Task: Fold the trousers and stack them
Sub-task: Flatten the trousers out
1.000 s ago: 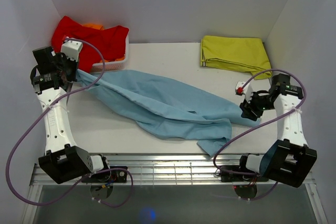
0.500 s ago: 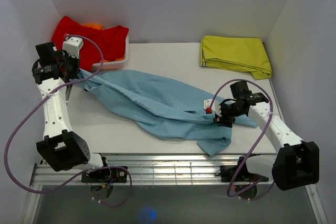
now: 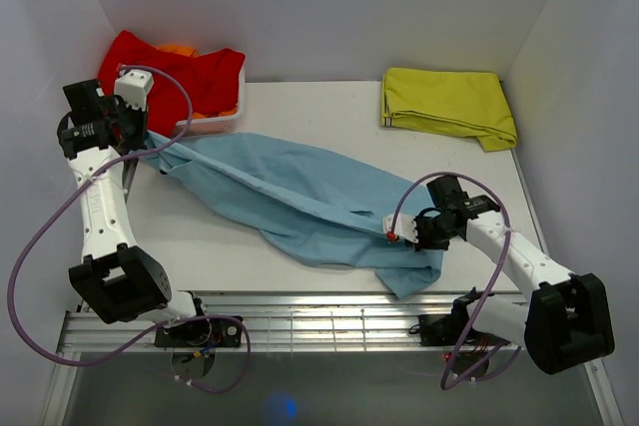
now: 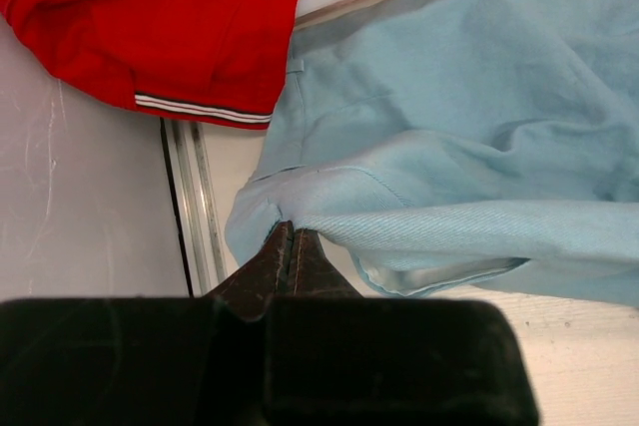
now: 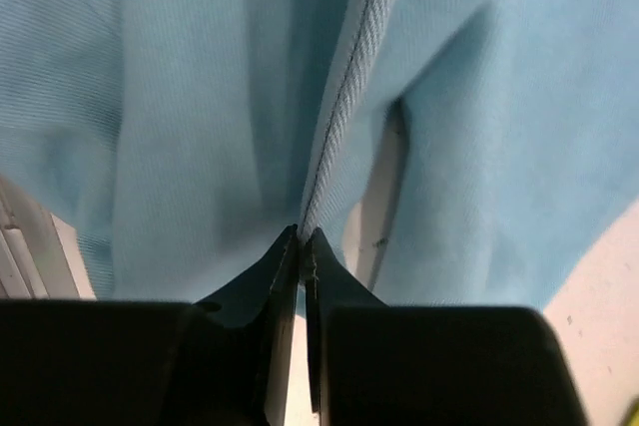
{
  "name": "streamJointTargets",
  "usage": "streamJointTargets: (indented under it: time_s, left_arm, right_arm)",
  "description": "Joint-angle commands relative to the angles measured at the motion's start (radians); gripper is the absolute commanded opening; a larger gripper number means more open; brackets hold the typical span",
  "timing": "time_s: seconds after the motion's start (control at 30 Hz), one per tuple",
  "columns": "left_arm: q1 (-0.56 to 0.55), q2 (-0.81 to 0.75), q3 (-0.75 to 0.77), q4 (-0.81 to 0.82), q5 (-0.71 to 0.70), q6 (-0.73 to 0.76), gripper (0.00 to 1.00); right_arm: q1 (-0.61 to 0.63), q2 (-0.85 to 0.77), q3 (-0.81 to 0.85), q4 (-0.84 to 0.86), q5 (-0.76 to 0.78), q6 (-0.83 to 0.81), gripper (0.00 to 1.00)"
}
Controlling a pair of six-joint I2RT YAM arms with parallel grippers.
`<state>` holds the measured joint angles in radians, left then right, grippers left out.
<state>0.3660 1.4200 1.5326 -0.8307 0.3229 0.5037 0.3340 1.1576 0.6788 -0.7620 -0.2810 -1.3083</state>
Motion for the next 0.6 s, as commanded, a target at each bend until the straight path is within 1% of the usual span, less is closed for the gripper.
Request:
streamJointTargets:
  time_s: [0.0, 0.1, 0.17, 0.2, 0.3, 0.33, 0.4, 0.43, 0.5, 0.53, 0.57]
  left_arm:
    - [0.034, -0.041, 0.044, 0.036, 0.021, -0.001, 0.0]
    - [0.065, -0.082, 0.037, 0.005, 0.045, 0.016, 0.0]
    - [0.073, -0.127, -0.003, -0.004, 0.054, 0.03, 0.0]
    - [0.073, -0.183, -0.023, -0.004, 0.056, 0.039, 0.0]
    - [0.073, -0.271, -0.094, -0.021, 0.065, 0.078, 0.0]
    - [0.073, -0.326, -0.106, -0.028, 0.065, 0.091, 0.0]
    - [0.073, -0.381, -0.138, -0.045, 0.061, 0.101, 0.0]
    - [0.073, -0.438, -0.15, -0.048, 0.058, 0.101, 0.0]
    - [0.073, -0.498, -0.19, -0.047, 0.047, 0.096, 0.0]
    - [0.073, -0.562, -0.204, -0.038, 0.041, 0.087, 0.0]
    - [0.073, -0.591, -0.221, -0.031, 0.038, 0.072, 0.0]
  right_arm:
    - [-0.024, -0.09, 0.019, -0.04, 0.092, 0.003, 0.08]
    - [-0.082, -0.174, 0.096, -0.106, 0.098, 0.0, 0.08]
    - [-0.136, -0.235, 0.16, -0.141, 0.103, 0.0, 0.08]
    - [-0.154, -0.255, 0.183, -0.149, 0.112, 0.0, 0.08]
    - [-0.213, -0.338, 0.266, -0.161, 0.147, 0.027, 0.08]
    - [-0.23, -0.354, 0.289, -0.158, 0.16, 0.038, 0.08]
    - [-0.237, -0.395, 0.349, -0.154, 0.198, 0.069, 0.08]
    - [-0.239, -0.41, 0.367, -0.148, 0.21, 0.079, 0.08]
    - [-0.239, -0.447, 0.41, -0.11, 0.262, 0.127, 0.08]
    - [-0.239, -0.46, 0.421, -0.094, 0.276, 0.141, 0.08]
    - [-0.239, -0.473, 0.43, -0.077, 0.313, 0.149, 0.08]
